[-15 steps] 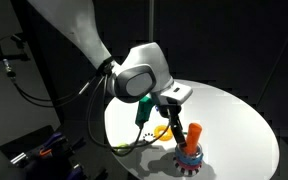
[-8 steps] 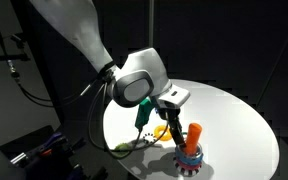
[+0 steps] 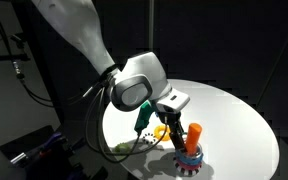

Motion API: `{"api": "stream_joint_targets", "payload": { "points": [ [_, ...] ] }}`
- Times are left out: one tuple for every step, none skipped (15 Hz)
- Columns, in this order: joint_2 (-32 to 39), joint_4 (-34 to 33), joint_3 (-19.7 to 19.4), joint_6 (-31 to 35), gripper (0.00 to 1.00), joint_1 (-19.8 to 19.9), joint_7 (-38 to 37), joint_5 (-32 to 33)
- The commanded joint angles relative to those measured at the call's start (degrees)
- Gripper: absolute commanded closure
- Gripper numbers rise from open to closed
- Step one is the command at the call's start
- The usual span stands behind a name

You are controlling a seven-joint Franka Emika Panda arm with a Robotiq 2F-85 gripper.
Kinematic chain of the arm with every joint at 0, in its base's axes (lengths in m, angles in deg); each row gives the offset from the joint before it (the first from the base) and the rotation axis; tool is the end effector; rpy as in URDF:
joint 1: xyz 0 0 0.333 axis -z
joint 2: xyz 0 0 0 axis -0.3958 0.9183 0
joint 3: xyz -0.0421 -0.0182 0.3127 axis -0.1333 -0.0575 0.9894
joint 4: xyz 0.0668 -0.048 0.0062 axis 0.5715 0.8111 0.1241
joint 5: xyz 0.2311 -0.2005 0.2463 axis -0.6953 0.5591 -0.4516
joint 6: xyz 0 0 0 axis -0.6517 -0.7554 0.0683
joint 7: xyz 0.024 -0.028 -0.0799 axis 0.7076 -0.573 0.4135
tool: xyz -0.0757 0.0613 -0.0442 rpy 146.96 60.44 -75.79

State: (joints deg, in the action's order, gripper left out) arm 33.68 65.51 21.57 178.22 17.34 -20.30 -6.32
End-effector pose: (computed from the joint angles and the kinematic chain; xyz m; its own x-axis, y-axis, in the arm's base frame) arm 0.4794 -0.2818 0.2286 0.5546 -0.7011 0.4483 -0.8034 -0.5915 0.0687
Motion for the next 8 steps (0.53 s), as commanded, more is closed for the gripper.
{"api": "stream_joint_targets", "payload": {
  "points": [
    [1.4, 0.4, -2.1, 1.7, 0.00, -2.1, 2.6, -3.4],
    [1.7, 0.5, -2.3, 1.9, 0.00, -2.4, 3.1, -4.2],
    [1.9, 0.5, -2.3, 2.1, 0.00, -2.6, 3.5, -5.0],
    [2.1, 0.5, -2.3, 2.2, 0.00, -2.7, 4.0, -5.8],
    [2.4, 0.5, -2.4, 2.3, 0.00, -3.0, 4.5, -6.6],
    [2.6, 0.5, -2.3, 2.4, 0.00, -3.1, 4.9, -7.3],
    [2.7, 0.5, -2.2, 2.4, 0.00, -3.2, 5.2, -8.0],
    [2.8, 0.5, -2.1, 2.5, 0.00, -3.2, 5.6, -8.5]
  ]
}}
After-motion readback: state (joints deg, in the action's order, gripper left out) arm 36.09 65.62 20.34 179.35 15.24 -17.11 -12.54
